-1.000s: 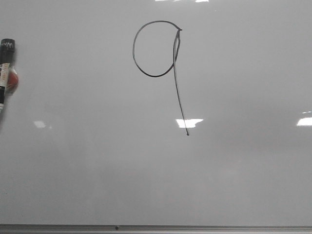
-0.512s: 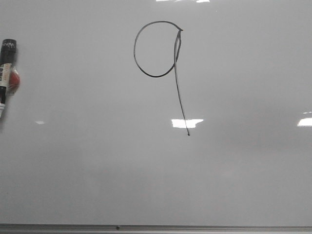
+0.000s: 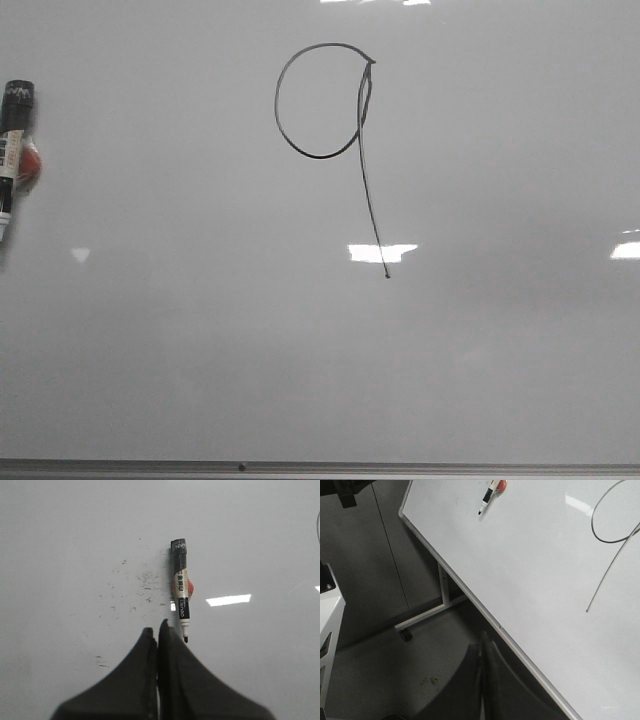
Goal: Write number 9 on whiteboard
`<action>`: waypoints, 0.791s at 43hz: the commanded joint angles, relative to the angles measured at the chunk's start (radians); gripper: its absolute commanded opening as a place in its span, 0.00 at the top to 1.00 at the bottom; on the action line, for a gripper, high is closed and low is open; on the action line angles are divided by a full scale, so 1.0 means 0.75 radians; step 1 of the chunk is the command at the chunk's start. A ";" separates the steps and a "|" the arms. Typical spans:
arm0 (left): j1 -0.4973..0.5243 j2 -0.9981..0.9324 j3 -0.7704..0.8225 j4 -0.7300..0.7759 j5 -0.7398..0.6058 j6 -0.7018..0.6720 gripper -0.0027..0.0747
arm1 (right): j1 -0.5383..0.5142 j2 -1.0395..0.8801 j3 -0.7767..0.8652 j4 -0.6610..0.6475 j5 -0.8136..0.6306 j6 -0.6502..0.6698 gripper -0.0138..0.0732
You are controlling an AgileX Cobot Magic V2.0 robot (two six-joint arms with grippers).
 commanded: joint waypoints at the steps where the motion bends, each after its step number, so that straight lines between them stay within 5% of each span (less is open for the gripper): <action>1: 0.032 -0.028 0.004 -0.018 -0.105 -0.012 0.99 | -0.009 0.008 -0.033 0.055 -0.064 0.001 0.92; 34: 0.101 -0.028 0.004 -0.018 -0.105 -0.012 0.99 | -0.009 0.008 -0.033 0.055 -0.064 0.001 0.92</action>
